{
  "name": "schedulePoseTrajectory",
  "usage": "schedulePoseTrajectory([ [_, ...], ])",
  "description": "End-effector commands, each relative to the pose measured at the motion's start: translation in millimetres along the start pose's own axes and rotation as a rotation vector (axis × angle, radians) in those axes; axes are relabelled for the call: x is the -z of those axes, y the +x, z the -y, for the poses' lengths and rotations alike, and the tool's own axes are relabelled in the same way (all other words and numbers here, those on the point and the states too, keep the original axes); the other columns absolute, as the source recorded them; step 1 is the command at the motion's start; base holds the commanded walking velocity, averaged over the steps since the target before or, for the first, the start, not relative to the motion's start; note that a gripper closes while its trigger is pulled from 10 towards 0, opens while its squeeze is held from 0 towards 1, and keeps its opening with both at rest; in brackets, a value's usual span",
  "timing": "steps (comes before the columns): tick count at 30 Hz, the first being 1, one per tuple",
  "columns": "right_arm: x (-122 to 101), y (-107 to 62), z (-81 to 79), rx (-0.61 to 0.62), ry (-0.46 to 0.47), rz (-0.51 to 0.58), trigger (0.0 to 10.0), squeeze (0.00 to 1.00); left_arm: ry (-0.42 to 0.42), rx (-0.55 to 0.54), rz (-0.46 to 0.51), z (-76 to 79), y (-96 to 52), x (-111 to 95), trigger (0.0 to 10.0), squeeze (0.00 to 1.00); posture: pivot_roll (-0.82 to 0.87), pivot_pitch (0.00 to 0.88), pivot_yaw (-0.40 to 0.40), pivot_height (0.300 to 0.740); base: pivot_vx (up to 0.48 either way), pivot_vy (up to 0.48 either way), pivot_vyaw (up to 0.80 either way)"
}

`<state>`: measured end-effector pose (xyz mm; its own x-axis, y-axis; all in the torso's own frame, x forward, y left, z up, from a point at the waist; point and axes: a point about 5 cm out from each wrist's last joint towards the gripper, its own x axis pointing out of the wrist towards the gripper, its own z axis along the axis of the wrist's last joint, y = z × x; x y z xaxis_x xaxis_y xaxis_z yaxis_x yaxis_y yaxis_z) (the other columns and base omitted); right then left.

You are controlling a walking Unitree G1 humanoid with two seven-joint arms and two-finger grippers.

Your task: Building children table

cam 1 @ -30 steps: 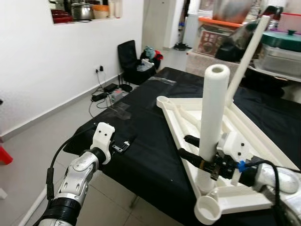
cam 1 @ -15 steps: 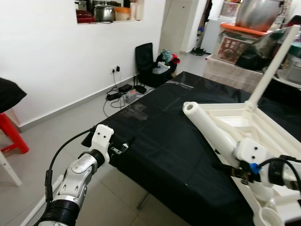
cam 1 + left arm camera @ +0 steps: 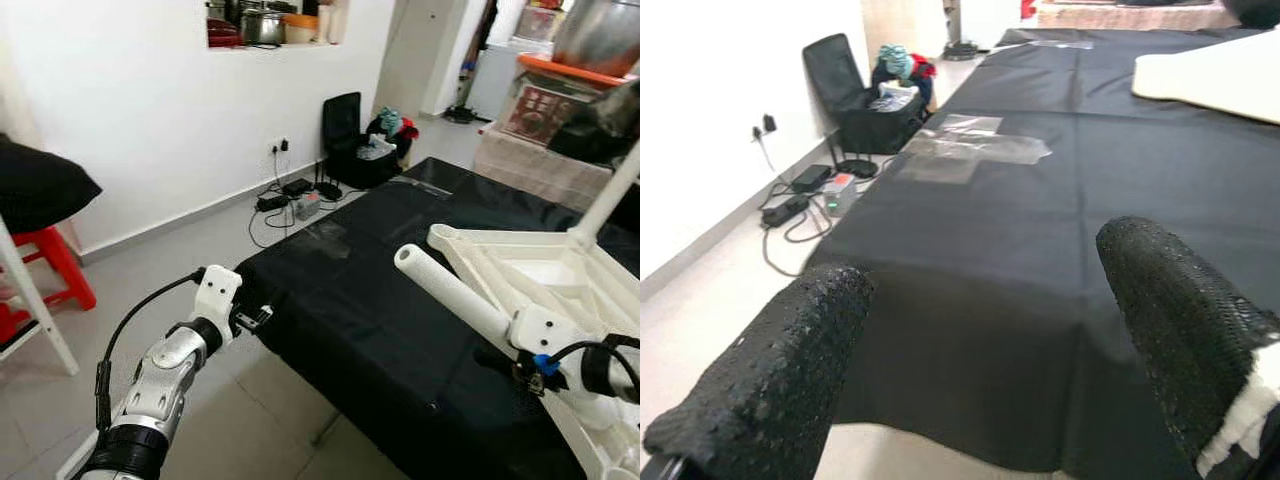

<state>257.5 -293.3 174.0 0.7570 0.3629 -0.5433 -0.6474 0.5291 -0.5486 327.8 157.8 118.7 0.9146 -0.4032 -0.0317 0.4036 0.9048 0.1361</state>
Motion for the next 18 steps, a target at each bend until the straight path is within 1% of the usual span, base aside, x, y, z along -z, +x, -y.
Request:
schedulePoseTrajectory([
  [1,17.9,0.2,10.2,0.125,0.111,-0.044,10.0,0.00,0.006,0.007,-0.004,2.9,1.2,0.8,10.0,0.00,0.03,0.000,-0.093,0.740,0.000,0.000,0.00],
  [2,3.9,4.8,20.0,0.202,0.145,0.044,10.0,0.00,0.005,0.009,-0.003,3.5,1.6,0.6,10.0,0.00,0.03,0.000,-0.093,0.740,0.000,0.000,0.00],
  [3,3.9,4.8,20.0,0.202,0.145,0.044,10.0,0.00,0.005,0.009,-0.003,3.5,1.6,0.6,10.0,0.00,0.03,0.000,-0.093,0.740,0.000,0.000,0.00],
  [5,-16.5,10.3,33.2,0.312,0.200,0.174,10.0,0.00,0.005,0.010,-0.002,3.9,2.1,0.0,10.0,0.00,0.04,0.000,-0.095,0.740,0.000,0.000,0.00],
  [6,-25.4,12.5,40.7,0.385,0.241,0.236,10.0,0.00,0.005,0.009,-0.001,3.4,2.2,-0.4,10.0,0.00,0.04,0.000,-0.095,0.740,0.000,0.000,0.00],
  [7,-25.4,12.5,40.7,0.385,0.241,0.236,10.0,0.00,0.005,0.009,-0.001,3.4,2.2,-0.4,10.0,0.00,0.04,0.000,-0.095,0.740,0.000,0.000,0.00],
  [8,-31.1,13.7,45.6,0.433,0.271,0.276,10.0,0.00,0.006,0.008,-0.001,3.1,2.2,-0.6,10.0,0.00,0.04,0.000,-0.095,0.740,0.000,0.000,0.00],
  [9,-42.6,14.1,56.2,0.543,0.356,0.366,10.0,0.00,0.006,0.007,-0.001,2.5,2.0,-0.9,10.0,0.00,0.04,0.000,-0.094,0.740,0.000,0.000,0.00],
  [10,-53.6,13.4,64.2,0.627,0.435,0.448,10.0,0.00,0.007,0.006,-0.001,2.1,1.8,-1.2,10.0,0.00,0.04,0.000,-0.094,0.740,0.000,0.000,0.00],
  [11,-60.0,12.9,69.0,0.675,0.485,0.498,10.0,0.00,0.008,0.006,0.000,2.0,1.6,-1.3,10.0,0.00,0.04,0.000,-0.094,0.740,0.000,0.000,0.00],
  [12,-60.0,12.9,69.0,0.675,0.485,0.498,10.0,0.00,0.008,0.006,0.000,2.0,1.6,-1.3,10.0,0.00,0.04,0.000,-0.094,0.740,0.000,0.000,0.00],
  [14,-72.3,14.1,73.7,0.728,0.558,0.567,10.0,0.00,0.008,0.005,0.000,1.3,1.3,-1.8,10.0,0.00,0.05,0.000,-0.094,0.740,0.000,0.000,0.00],
  [16,-72.3,14.1,73.7,0.728,0.558,0.567,10.0,0.00,0.008,0.005,0.000,1.3,1.3,-1.8,10.0,0.00,0.05,0.000,-0.094,0.740,0.000,0.000,0.00],
  [18,-86.4,18.7,75.1,0.783,0.635,0.627,10.0,0.00,0.004,0.004,0.003,1.7,1.4,-2.2,10.0,0.00,0.05,0.000,-0.098,0.740,0.000,0.000,0.00],
])
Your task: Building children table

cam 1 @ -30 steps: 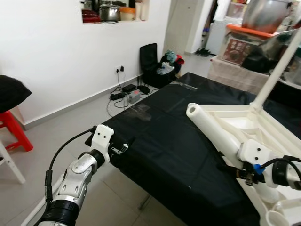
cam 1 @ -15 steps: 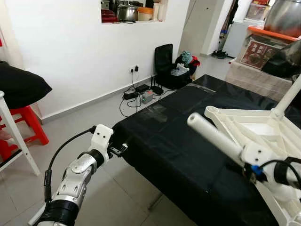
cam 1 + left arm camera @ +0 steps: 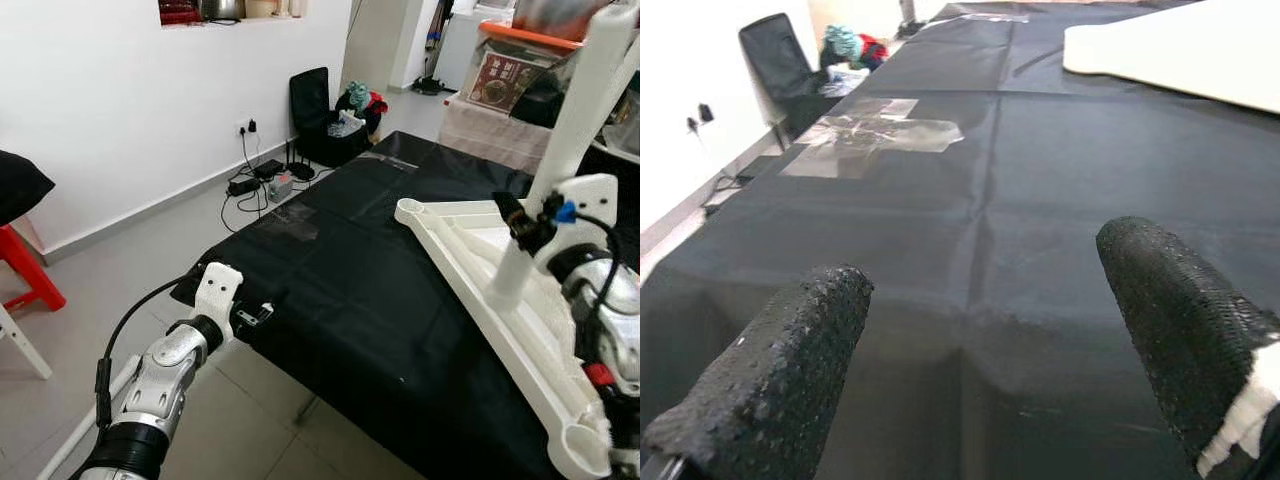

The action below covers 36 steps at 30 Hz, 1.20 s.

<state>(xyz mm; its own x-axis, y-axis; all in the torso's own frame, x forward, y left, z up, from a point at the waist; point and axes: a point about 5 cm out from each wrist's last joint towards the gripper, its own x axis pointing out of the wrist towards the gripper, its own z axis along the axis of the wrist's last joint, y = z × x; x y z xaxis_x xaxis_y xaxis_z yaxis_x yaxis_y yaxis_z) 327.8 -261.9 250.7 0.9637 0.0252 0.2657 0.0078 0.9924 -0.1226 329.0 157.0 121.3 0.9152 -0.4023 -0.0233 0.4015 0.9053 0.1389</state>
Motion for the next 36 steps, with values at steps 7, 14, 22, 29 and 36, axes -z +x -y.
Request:
schedulePoseTrajectory([
  [7,3.2,7.3,-13.2,0.204,0.189,0.031,10.0,0.00,-0.003,0.004,-0.005,3.4,0.0,0.9,10.0,0.00,0.05,0.000,-0.096,0.740,0.000,0.000,0.00],
  [14,16.9,0.0,-3.2,0.303,0.174,-0.040,10.0,0.00,-0.001,-0.002,-0.009,1.8,-0.3,0.8,10.0,0.00,0.04,0.000,-0.090,0.740,0.000,0.000,0.00],
  [22,8.1,-5.1,-5.5,0.269,0.209,-0.040,10.0,0.00,-0.025,0.000,-0.006,7.0,2.1,1.4,10.0,0.00,0.03,0.000,-0.085,0.740,0.000,0.000,0.00],
  [29,14.5,-7.9,-21.2,0.261,0.253,-0.060,10.0,0.00,-0.079,0.003,-0.011,5.4,0.9,0.6,10.0,0.00,0.03,0.000,-0.085,0.740,0.000,0.137,-0.56],
  [36,7.7,-6.4,-22.5,0.261,0.237,-0.039,10.0,0.00,-0.073,0.001,-0.009,3.4,1.1,0.0,10.0,0.00,0.03,0.000,-0.086,0.740,0.000,0.472,-0.79],
])
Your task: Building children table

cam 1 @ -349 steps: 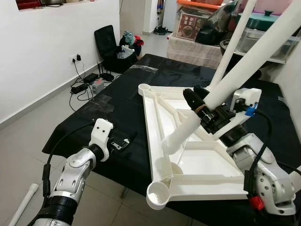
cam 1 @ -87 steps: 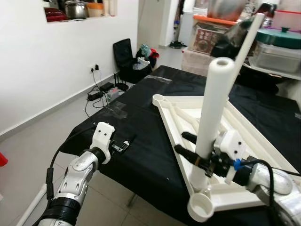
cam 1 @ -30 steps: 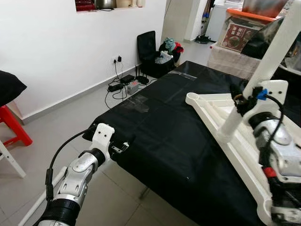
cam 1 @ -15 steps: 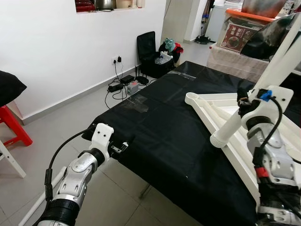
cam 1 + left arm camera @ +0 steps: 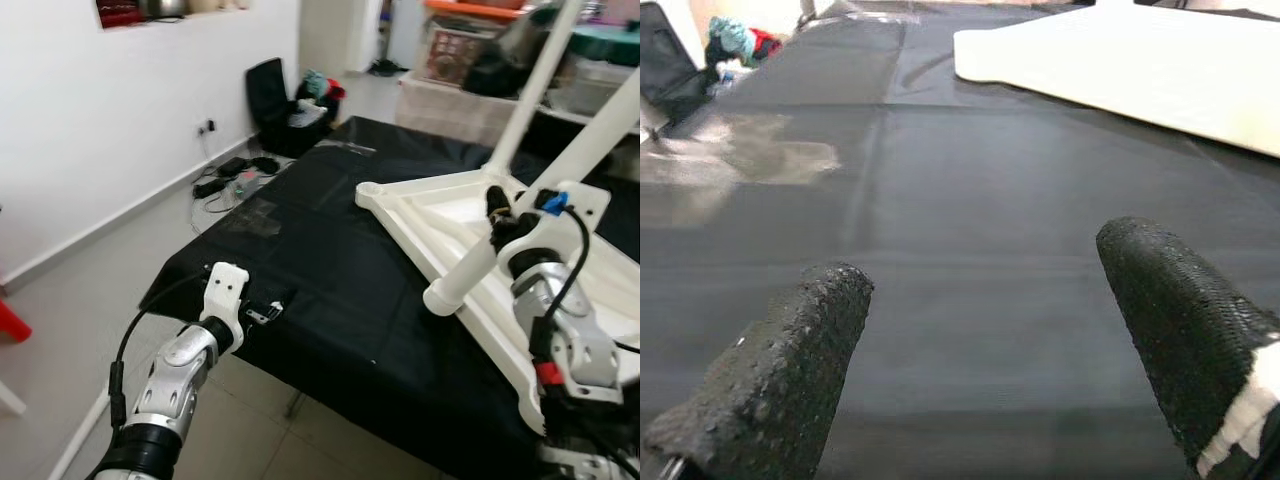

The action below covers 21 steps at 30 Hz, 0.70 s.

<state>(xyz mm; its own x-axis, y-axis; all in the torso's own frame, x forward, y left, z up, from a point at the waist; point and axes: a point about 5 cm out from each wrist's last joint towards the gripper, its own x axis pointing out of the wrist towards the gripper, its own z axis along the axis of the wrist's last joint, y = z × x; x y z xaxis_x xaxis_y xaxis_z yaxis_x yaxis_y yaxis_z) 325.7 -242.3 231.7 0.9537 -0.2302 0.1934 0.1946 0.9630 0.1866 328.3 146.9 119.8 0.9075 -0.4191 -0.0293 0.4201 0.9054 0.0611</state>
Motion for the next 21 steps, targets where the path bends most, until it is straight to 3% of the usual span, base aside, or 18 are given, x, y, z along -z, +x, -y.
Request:
schedulePoseTrajectory([
  [1,-7.1,-0.8,-2.6,-0.001,-0.016,0.029,10.0,0.00,0.005,-0.018,-0.004,-6.1,-2.4,-0.5,10.0,0.00,0.03,0.000,-0.086,0.740,0.000,0.424,-0.78],
  [7,-18.3,-1.5,-4.2,0.012,-0.005,0.072,10.0,0.00,-0.001,-0.012,-0.004,-2.4,-1.1,-0.3,10.0,0.00,0.03,0.000,-0.087,0.740,0.000,0.412,-0.78],
  [12,-27.7,-2.1,-6.6,0.001,0.045,0.106,10.0,0.00,0.025,-0.013,-0.002,-3.6,-2.0,-1.5,10.0,0.00,0.03,0.000,-0.084,0.740,0.000,0.000,-0.77],
  [21,-30.5,-2.9,-8.8,0.005,-0.017,0.130,10.0,0.00,0.042,-0.037,-0.024,-4.4,0.6,-0.2,10.0,0.00,0.04,0.000,-0.085,0.740,0.000,-0.068,0.00],
])
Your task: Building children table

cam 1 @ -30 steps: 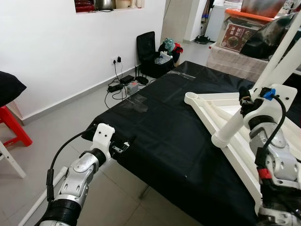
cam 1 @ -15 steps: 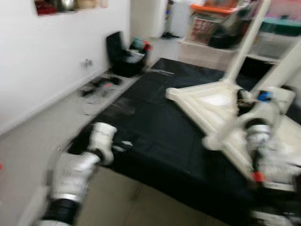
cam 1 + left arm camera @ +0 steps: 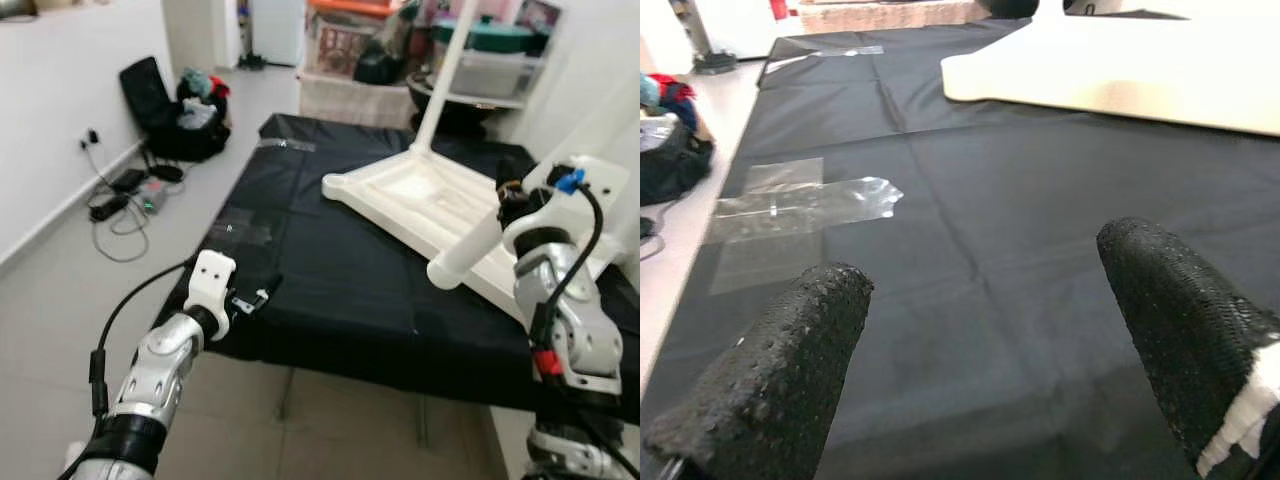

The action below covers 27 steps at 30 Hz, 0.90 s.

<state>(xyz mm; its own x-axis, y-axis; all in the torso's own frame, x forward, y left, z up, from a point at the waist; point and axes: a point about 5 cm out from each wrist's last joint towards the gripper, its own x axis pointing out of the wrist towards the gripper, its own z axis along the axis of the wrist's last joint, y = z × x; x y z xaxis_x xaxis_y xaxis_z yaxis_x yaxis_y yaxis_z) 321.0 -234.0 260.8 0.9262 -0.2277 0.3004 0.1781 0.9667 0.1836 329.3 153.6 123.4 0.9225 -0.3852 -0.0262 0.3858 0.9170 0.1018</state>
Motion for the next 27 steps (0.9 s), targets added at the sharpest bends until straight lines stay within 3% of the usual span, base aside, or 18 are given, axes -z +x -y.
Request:
schedulePoseTrajectory([
  [1,-2.1,-2.8,3.0,0.021,-0.030,0.021,10.0,0.00,0.004,-0.006,-0.028,1.7,2.7,3.1,10.0,0.00,0.04,0.000,-0.085,0.740,0.000,-0.341,0.00],
  [4,-1.4,-3.8,2.3,0.025,-0.054,0.023,10.0,0.00,0.005,-0.012,-0.029,0.5,2.9,3.0,10.0,0.00,0.04,0.000,-0.085,0.740,0.000,-0.360,0.00],
  [5,2.0,-4.5,3.4,0.041,-0.108,0.011,10.0,0.00,0.004,-0.015,-0.028,0.3,3.2,2.7,10.0,0.00,0.04,0.000,-0.086,0.740,0.000,-0.420,-0.80],
  [12,12.6,-9.5,2.6,0.050,-0.138,-0.028,10.0,0.00,0.003,-0.016,-0.026,1.3,3.2,2.9,10.0,0.00,0.03,0.000,-0.090,0.740,0.000,-0.420,-0.80],
  [18,17.6,-17.0,-8.8,0.007,-0.186,-0.011,10.0,0.00,-0.002,-0.012,-0.013,4.2,3.1,2.1,10.0,0.00,0.04,0.000,-0.093,0.740,0.000,-0.463,-0.67],
  [24,15.7,-16.5,-11.6,-0.010,-0.161,-0.002,10.0,0.00,-0.017,-0.011,0.000,4.0,3.3,0.5,10.0,0.00,0.04,0.000,-0.092,0.740,0.000,-0.294,0.00],
  [27,9.7,-14.3,-16.9,-0.045,-0.063,0.007,10.0,0.00,-0.030,-0.022,0.012,2.1,3.3,-1.4,10.0,0.00,0.03,0.000,-0.092,0.740,0.000,0.000,0.00],
])
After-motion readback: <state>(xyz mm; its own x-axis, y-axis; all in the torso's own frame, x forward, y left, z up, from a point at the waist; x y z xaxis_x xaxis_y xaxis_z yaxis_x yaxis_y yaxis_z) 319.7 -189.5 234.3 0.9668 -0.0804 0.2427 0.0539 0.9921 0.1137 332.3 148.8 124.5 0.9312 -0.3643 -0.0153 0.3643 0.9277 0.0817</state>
